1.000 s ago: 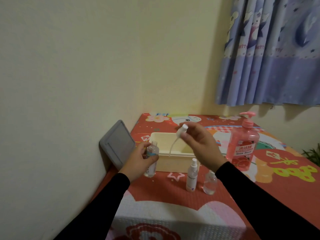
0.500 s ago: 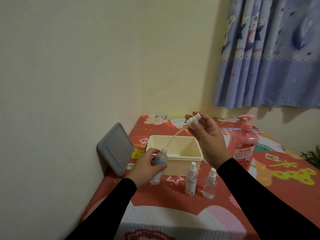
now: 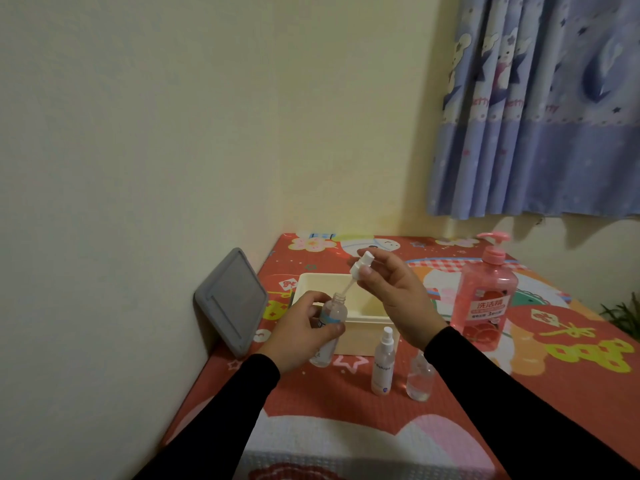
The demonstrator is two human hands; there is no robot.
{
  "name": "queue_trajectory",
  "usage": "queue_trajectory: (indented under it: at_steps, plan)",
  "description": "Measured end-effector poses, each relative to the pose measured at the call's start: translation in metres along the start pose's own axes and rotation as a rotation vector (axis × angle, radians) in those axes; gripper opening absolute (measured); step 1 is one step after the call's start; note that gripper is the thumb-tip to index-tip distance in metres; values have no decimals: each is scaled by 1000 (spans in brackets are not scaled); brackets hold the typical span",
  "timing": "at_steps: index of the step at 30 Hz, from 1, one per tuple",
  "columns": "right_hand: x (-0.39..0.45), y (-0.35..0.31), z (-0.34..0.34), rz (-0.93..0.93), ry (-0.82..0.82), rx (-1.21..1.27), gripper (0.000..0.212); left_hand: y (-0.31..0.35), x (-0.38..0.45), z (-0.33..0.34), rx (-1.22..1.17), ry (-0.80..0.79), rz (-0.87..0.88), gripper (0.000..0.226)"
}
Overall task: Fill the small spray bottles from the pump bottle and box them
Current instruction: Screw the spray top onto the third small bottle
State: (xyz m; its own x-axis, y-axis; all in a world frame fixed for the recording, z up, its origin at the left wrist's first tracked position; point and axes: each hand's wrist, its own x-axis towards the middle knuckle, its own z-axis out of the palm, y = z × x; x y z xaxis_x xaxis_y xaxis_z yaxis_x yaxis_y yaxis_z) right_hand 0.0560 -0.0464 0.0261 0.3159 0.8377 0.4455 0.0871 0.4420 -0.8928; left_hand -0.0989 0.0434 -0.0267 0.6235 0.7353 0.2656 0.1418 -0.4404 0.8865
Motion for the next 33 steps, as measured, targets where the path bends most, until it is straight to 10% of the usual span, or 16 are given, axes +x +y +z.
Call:
queue_trajectory:
  at_steps: [33]
  plan:
    - [3,-4,-10,225,-187,111,25,37,-2,4,-332,-143,2,21]
